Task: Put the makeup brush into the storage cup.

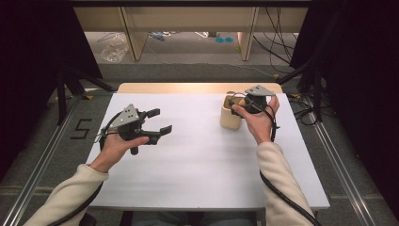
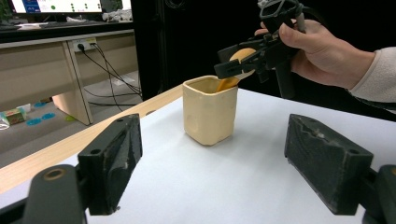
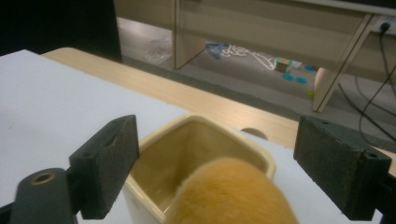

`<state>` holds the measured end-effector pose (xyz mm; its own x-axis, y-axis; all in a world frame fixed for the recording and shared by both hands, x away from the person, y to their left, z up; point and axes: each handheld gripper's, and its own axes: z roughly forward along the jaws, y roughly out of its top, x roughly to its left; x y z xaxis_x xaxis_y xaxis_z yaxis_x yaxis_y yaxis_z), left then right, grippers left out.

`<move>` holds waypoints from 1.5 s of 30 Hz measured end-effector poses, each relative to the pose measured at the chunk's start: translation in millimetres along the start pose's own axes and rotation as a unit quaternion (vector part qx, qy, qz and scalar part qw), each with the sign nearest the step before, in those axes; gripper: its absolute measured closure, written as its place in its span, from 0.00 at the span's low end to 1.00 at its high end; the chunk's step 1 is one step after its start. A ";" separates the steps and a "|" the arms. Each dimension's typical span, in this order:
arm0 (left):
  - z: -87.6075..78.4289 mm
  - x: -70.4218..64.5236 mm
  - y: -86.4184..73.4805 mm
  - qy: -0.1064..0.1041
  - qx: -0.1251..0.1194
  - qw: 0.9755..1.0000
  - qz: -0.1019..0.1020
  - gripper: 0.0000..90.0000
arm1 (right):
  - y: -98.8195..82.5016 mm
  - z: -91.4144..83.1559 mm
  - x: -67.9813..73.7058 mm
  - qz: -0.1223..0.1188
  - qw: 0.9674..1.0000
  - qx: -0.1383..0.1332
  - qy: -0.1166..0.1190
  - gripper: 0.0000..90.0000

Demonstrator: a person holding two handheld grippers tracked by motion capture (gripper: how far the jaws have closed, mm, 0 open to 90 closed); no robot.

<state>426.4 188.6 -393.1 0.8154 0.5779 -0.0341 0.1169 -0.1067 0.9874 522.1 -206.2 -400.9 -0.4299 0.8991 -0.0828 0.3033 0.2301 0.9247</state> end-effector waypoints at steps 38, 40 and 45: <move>-8.2 0.1 4.6 0.021 -0.006 1.000 0.003 0.07 | 8.1 -39.7 -2.9 0.011 0.998 -0.055 0.011 0.14; -9.5 -0.8 5.1 0.021 -0.009 1.000 0.004 0.07 | 9.0 -44.7 -1.7 0.012 0.998 -0.058 0.016 0.14; -14.1 -1.5 6.6 0.023 -0.012 1.000 0.005 0.07 | 9.6 -55.3 0.7 0.015 0.997 -0.070 0.028 0.13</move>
<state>418.0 198.4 -384.4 0.7893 0.6137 -0.0179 0.0950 -0.0933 0.9911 477.7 -224.0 -371.6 -0.4704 0.8817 -0.0371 0.1964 0.1456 0.9697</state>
